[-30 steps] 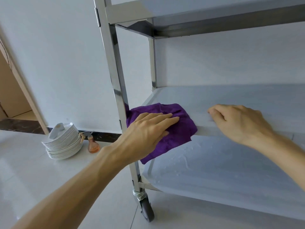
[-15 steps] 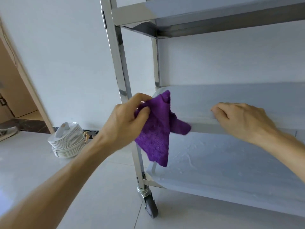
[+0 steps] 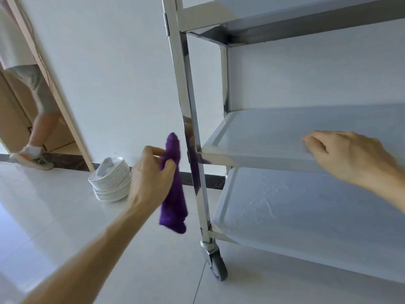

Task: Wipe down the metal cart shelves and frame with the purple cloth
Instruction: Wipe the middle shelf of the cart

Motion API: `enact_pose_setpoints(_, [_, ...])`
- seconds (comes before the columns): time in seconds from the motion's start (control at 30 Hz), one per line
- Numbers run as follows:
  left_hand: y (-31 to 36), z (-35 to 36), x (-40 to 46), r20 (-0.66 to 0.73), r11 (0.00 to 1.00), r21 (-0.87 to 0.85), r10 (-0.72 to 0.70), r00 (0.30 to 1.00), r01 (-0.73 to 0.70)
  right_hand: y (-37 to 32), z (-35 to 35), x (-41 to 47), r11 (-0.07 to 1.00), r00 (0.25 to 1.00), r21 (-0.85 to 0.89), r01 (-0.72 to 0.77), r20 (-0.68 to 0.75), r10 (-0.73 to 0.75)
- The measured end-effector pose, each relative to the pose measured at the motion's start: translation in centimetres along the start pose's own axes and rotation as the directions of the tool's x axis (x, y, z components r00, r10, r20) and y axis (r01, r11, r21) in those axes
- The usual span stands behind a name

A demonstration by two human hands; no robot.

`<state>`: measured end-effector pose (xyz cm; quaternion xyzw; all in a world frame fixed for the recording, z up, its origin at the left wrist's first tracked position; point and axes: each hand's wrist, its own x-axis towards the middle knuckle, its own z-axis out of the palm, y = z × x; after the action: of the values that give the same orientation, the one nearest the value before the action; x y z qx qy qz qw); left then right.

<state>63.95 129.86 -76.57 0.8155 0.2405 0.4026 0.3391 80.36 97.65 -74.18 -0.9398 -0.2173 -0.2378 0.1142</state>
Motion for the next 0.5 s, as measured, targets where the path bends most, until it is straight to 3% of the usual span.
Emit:
enact_pose_setpoints(0.2, [1.0, 5.9, -4.0, 0.137, 0.955, -0.292, 0.101, 0.985, -0.057, 0.2, 0.3, 0.1, 1.0, 1.0, -0.016, 0.007, -0.022, -0.007])
enact_pose_setpoints(0.3, [-0.1, 7.3, -4.5, 0.068, 0.959, -0.218, 0.203, 0.977, -0.184, 0.3, 0.4, 0.1, 1.0, 0.999, -0.019, 0.011, -0.03, -0.012])
enact_pose_setpoints(0.5, [-1.5, 10.0, -3.8, -0.128, 0.956, 0.058, 0.292, 0.948, -0.287, 0.4, 0.3, -0.1, 1.0, 1.0, -0.002, 0.022, -0.019, -0.022])
